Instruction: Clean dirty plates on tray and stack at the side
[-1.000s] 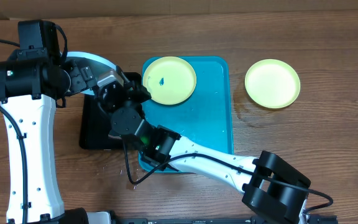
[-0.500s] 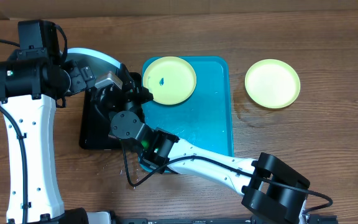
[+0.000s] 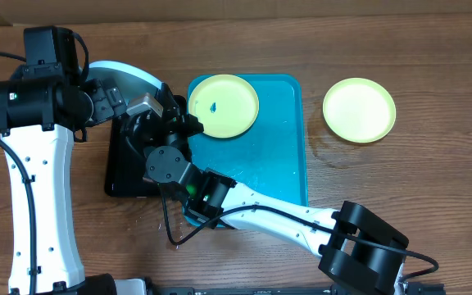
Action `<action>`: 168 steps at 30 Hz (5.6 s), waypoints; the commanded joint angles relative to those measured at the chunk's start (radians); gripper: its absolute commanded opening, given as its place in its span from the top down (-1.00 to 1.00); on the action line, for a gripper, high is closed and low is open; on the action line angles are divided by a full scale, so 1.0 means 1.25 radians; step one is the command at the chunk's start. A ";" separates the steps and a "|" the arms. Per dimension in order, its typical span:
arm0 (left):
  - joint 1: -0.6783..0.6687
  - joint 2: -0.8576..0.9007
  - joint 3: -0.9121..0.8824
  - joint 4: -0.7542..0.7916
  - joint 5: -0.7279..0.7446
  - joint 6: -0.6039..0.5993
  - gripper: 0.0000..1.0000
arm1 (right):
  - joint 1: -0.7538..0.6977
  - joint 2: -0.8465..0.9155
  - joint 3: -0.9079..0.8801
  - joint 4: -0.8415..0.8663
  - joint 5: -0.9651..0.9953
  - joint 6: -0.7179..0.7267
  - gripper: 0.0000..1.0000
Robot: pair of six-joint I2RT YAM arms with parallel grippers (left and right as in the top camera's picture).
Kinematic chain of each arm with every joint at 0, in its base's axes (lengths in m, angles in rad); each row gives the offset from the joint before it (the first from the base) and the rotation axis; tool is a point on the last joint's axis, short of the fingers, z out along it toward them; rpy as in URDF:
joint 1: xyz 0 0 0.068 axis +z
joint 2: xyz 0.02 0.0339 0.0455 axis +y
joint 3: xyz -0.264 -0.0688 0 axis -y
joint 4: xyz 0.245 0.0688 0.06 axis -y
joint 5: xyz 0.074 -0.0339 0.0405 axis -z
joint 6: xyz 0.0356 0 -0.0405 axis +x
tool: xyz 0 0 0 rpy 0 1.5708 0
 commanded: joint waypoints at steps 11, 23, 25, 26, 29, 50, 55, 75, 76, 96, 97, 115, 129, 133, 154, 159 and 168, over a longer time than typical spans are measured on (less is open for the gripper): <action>-0.001 0.001 0.013 0.000 0.001 -0.008 -1.00 | 0.000 -0.002 0.020 0.010 0.011 0.000 0.92; -0.001 0.001 0.013 0.000 0.001 -0.008 -1.00 | -0.012 -0.002 0.020 -0.030 0.010 0.013 0.92; -0.001 0.001 0.013 0.000 0.001 -0.008 -1.00 | -0.019 -0.002 0.020 -0.038 0.011 0.013 0.92; -0.001 0.001 0.013 0.000 0.001 -0.008 -0.99 | -0.022 -0.002 0.020 -0.044 0.011 0.016 0.92; -0.001 0.001 0.013 0.001 0.002 -0.008 -0.99 | -0.037 -0.002 0.020 -0.097 0.011 0.124 0.92; -0.001 0.001 0.013 0.000 0.001 -0.008 -1.00 | -0.329 -0.107 0.020 -0.644 -0.452 0.786 0.92; -0.001 0.001 0.013 0.001 0.001 -0.008 -0.99 | -0.525 -0.121 0.020 -0.756 -0.699 0.900 0.92; -0.001 0.001 0.013 0.000 0.001 -0.008 -1.00 | -1.006 -0.118 -0.045 -1.056 -0.797 0.930 0.92; -0.001 0.001 0.013 0.000 0.001 -0.008 -1.00 | -1.008 -0.118 -0.050 -1.055 -0.790 0.930 0.92; -0.001 0.001 0.013 0.000 0.001 -0.008 -1.00 | -1.008 -0.117 -0.086 -1.064 -0.714 0.935 0.59; -0.001 0.001 0.013 0.000 0.001 -0.008 -1.00 | -1.008 -0.117 -0.086 -1.063 -0.715 0.935 0.27; -0.001 0.001 0.013 0.000 0.002 -0.008 -1.00 | -0.832 -0.117 -0.086 -1.006 -0.894 0.844 -0.30; -0.001 0.001 0.013 0.000 0.002 -0.008 -1.00 | -0.515 -0.101 -0.086 -0.745 -0.755 0.836 -0.43; -0.001 0.001 0.013 0.001 0.002 -0.008 -0.99 | -0.486 -0.063 -0.086 -0.676 -0.755 0.784 -0.43; -0.001 0.001 0.013 0.000 0.002 -0.008 -0.99 | -0.485 0.113 -0.086 -0.535 -0.695 0.775 0.21; -0.001 0.001 0.013 0.000 0.001 -0.008 -0.99 | -0.485 0.113 -0.086 -0.553 -0.695 0.775 0.46; -0.001 0.001 0.013 0.000 0.001 -0.008 -1.00 | -0.487 0.111 -0.083 -0.580 -0.695 0.775 0.92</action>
